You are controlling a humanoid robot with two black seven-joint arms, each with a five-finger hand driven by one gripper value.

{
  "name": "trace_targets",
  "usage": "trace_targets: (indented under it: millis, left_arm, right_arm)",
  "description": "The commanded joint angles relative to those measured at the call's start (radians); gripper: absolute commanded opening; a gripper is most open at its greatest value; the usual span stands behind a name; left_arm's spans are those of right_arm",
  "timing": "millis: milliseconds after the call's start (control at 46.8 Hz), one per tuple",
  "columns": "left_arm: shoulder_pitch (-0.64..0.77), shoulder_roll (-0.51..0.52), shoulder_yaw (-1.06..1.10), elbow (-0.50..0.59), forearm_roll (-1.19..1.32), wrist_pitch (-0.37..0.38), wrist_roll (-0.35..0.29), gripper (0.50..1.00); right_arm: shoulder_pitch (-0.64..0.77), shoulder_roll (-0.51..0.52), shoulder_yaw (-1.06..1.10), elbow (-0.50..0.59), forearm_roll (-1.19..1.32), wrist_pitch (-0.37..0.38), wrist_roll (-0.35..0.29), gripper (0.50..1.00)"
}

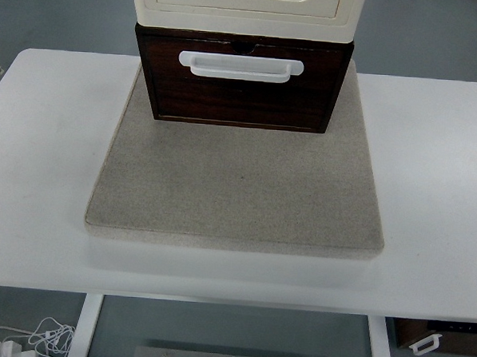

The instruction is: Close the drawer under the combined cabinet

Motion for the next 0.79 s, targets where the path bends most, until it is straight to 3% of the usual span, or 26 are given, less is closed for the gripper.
trace_targets:
  millis: [0, 513, 769]
  left_arm:
    - [0.000, 0.012, -0.043, 0.036, -0.001, 0.004, -0.007, 0.999]
    - [-0.005, 0.063, -0.101, 0.270, -0.197, 0.285, -0.094, 0.999]
    - [0.000, 0.056, -0.088, 0.463, -0.330, 0.328, -0.109, 0.999]
  right_arm:
    - [0.000, 0.000, 0.000, 0.000, 0.001, -0.001, 0.000, 0.952]
    - [0.000, 0.000, 0.005, 0.000, 0.001, 0.000, 0.000, 0.952]
    - [-0.005, 0.000, 0.003, 0.001, 0.002, 0.008, 0.000, 0.952]
